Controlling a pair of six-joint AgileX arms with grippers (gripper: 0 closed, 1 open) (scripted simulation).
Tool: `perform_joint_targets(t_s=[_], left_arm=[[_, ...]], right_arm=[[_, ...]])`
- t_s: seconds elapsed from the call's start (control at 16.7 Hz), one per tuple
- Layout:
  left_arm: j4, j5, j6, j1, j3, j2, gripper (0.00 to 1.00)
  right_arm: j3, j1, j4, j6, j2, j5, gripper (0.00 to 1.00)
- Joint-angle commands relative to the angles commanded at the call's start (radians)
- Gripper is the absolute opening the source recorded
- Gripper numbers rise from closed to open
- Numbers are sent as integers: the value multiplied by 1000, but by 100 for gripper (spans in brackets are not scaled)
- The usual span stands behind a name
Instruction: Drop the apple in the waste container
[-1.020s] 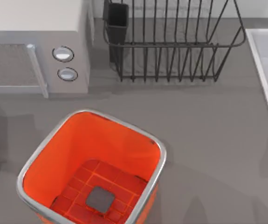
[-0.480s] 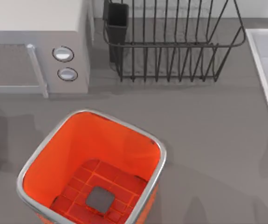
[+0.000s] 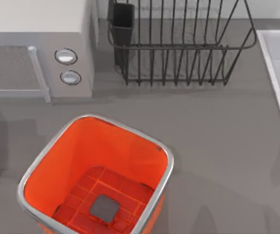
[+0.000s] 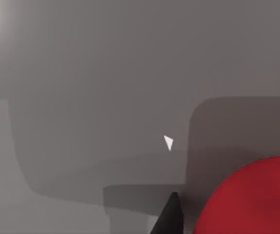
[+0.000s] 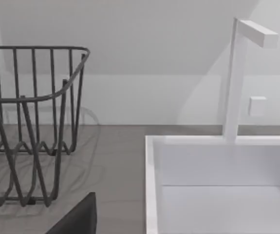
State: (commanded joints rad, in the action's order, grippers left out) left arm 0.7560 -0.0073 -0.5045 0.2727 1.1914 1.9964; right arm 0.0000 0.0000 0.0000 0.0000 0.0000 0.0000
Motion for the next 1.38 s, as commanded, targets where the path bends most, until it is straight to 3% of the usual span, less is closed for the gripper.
perform_joint_targets(t_s=[0.72, 1.02, 1.38], left_arm=[[47, 4, 16, 11, -8, -47, 0], [175, -33, 60, 20, 23, -211, 0], [422, -36, 65, 4, 219, -302, 0]], right_arm=[[0, 0, 0, 0, 0, 0, 100], [0, 0, 0, 0, 0, 0, 100], [0, 0, 0, 0, 0, 0, 100]])
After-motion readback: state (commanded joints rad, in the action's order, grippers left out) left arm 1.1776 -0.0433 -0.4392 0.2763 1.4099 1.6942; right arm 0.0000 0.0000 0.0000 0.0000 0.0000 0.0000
